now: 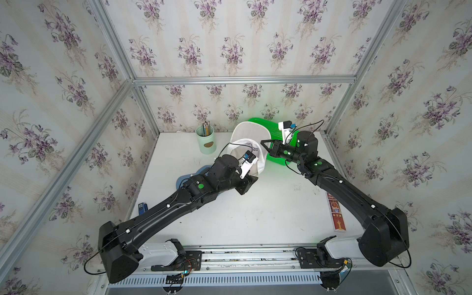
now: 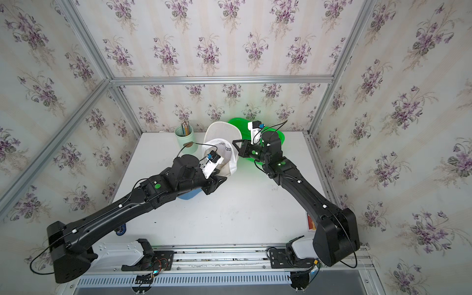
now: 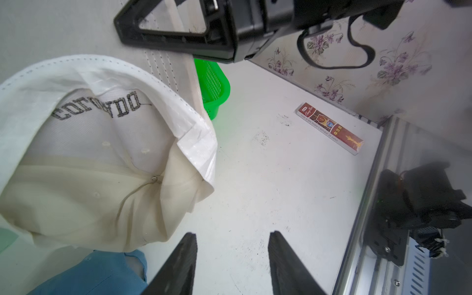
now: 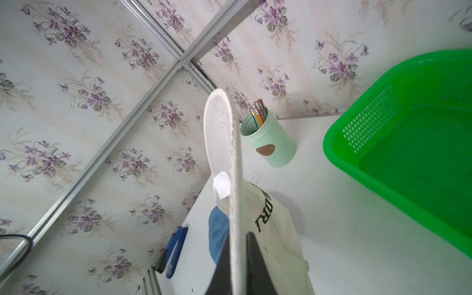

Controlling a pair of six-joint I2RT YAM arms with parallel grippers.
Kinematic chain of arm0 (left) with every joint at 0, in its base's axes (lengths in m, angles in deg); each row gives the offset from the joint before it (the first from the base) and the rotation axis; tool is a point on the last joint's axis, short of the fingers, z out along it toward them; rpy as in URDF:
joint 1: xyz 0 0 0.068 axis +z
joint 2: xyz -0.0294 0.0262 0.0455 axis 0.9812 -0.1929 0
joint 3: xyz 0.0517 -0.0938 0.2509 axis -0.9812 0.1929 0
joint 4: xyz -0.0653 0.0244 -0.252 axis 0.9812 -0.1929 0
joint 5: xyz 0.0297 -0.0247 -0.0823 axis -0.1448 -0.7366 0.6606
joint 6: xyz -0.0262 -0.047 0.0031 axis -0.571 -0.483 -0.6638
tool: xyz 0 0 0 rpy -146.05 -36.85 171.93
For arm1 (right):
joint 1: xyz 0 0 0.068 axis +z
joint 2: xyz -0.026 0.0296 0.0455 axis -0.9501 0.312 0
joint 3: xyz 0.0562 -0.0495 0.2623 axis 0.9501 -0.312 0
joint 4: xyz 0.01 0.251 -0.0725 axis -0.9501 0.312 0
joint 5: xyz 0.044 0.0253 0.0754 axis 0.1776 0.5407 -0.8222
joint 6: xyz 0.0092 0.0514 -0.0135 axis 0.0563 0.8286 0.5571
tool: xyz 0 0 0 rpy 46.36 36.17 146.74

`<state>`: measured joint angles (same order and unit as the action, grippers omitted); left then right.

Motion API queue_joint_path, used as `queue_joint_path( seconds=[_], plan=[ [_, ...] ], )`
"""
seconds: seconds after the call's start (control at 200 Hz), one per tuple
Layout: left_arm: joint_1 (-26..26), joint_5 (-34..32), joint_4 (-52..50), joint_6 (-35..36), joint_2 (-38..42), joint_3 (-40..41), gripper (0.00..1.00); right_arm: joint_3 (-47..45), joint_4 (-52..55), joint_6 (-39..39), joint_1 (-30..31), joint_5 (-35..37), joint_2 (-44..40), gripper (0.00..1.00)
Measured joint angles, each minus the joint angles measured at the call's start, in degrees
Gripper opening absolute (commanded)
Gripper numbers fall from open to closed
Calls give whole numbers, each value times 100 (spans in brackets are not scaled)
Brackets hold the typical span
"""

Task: Turn the baseball cap inside out
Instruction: Turn over the baseball cap.

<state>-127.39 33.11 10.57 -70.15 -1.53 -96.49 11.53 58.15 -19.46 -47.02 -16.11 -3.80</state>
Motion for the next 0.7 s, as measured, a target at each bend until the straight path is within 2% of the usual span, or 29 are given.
queue_joint_path(
  seconds=[0.27,0.49,0.614,0.699],
  plan=[
    [66,-726,505,-168,-133,199,38,-107,-271,597,-74,-442,-68,0],
    [120,-868,511,-262,-369,146,19,-251,-599,1060,-173,-634,-109,0],
    [122,-791,470,-302,-466,79,1,-254,-741,1198,-195,-726,-109,0],
    [118,-758,470,-348,-442,136,0,-245,-804,1316,-197,-728,-94,0]
  ],
)
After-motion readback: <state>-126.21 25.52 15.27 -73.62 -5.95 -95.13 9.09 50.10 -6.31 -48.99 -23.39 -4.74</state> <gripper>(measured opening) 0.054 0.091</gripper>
